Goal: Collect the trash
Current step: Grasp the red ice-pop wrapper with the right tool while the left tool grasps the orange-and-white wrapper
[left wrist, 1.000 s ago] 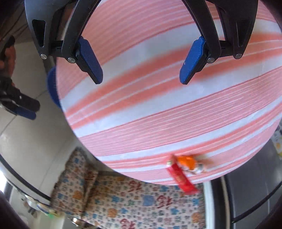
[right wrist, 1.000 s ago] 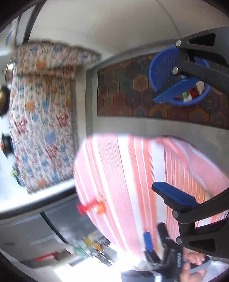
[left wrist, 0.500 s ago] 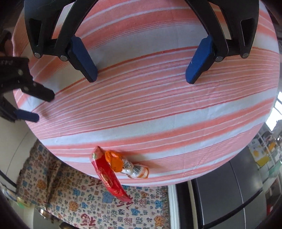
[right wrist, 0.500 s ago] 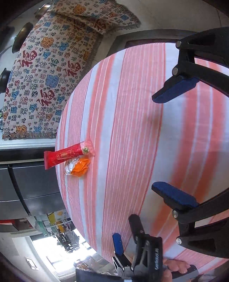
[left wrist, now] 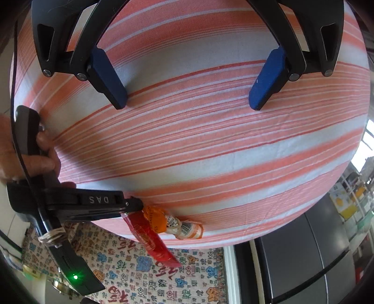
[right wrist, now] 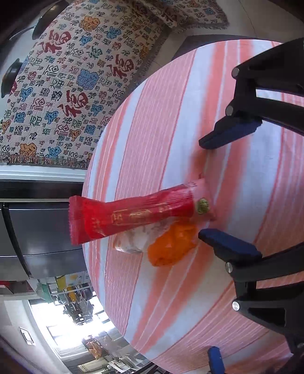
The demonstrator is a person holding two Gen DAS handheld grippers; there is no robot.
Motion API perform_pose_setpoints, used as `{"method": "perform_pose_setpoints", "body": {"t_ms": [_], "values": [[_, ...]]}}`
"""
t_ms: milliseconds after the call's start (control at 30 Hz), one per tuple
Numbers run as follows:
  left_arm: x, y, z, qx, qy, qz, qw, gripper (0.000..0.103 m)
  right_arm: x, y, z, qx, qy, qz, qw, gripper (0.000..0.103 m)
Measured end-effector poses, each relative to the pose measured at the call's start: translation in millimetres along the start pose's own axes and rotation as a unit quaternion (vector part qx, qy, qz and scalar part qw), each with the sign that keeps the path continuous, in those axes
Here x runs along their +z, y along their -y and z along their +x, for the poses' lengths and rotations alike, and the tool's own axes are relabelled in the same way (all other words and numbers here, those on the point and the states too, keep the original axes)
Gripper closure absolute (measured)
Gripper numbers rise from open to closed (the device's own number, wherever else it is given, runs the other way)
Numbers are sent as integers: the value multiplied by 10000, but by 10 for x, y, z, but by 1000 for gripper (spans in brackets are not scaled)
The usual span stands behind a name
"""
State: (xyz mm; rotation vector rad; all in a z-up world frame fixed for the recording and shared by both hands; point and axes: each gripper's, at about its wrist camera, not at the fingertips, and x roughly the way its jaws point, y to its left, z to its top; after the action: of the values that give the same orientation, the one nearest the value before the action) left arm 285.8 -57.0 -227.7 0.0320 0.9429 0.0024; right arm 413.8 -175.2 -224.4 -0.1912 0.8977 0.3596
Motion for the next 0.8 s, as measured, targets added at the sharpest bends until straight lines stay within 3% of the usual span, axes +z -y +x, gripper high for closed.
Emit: {"method": "perform_pose_setpoints", "body": {"t_ms": [33, 133, 200, 333, 467, 567, 733, 800], "values": [[1, -1, 0, -1, 0, -1, 10000, 0, 29, -9, 18, 41, 21, -22, 10000, 67], [-1, -1, 1, 3, 1, -2, 10000, 0, 28, 35, -52, 59, 44, 156, 9999, 76], [-1, 1, 2, 4, 4, -8, 10000, 0, -38, 120, -165, 27, -41, 423, 9991, 76], [7, 1, -7, -18, 18, -59, 10000, 1, -353, 313, -535, -144, -752, 1229, 9895, 76], [140, 44, -42, -238, 9, -258, 9994, 1, -787, 144, -922, -195, -841, 1188, 9892, 76], [492, 95, -27, -485, -62, -433, 9979, 1, -996, 17, -1032, -213, -701, 1303, 9888, 76], [1199, 114, 265, -451, 71, -1001, 9939, 1, -1094, -136, -1006, -356, -515, 1152, 9914, 76], [1391, 155, 502, -451, -46, -1214, 9916, 1, -1084, -138, -1029, -351, -388, 1140, 9921, 76]]}}
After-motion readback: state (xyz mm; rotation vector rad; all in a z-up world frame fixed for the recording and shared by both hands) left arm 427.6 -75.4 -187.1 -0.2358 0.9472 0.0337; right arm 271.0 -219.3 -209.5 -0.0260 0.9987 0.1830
